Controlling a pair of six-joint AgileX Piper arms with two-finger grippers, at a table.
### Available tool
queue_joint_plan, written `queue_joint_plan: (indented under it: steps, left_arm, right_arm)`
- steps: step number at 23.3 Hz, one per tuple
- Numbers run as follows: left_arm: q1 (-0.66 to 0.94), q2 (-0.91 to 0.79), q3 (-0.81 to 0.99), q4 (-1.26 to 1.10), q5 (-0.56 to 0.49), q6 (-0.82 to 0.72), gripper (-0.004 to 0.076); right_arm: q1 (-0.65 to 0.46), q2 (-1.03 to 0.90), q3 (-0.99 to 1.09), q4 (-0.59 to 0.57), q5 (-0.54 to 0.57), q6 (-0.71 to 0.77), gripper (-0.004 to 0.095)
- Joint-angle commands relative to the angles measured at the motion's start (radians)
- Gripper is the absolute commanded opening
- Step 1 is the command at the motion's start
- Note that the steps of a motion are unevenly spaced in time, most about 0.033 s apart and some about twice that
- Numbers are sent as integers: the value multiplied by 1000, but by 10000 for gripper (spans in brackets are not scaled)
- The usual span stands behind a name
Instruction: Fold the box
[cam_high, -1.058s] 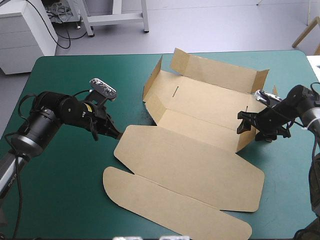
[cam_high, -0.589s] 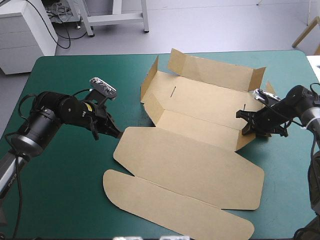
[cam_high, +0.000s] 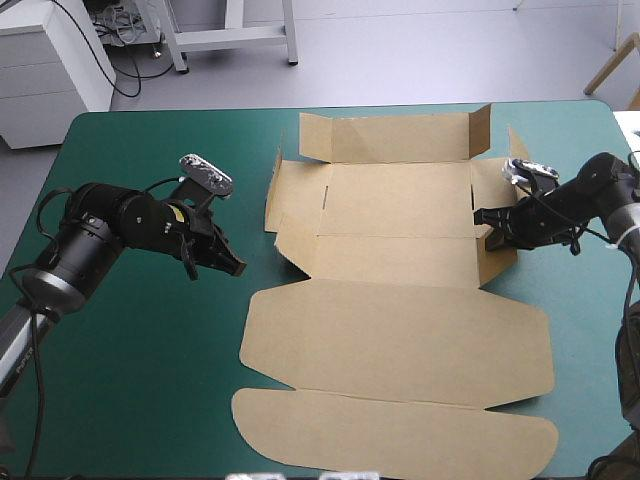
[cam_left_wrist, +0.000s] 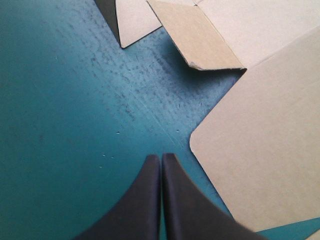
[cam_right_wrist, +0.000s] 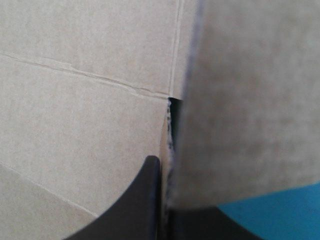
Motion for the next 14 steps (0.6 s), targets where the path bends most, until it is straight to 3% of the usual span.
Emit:
queue_joint_plan:
  steps: [1, 8, 14]
  left_arm:
    - [-4, -33, -40, -14, -46, -3, -10]
    - [-4, -69, -125, -7, -46, -3, -10]
    - [-4, -124, -128, -12, -28, -3, -10]
  right_arm:
    - [19, -38, -85, -7, -13, -58, -19]
    - [152, 66, -285, -193, -15, -99, -19]
    - [242, 233, -506, -174, -52, -256, -19]
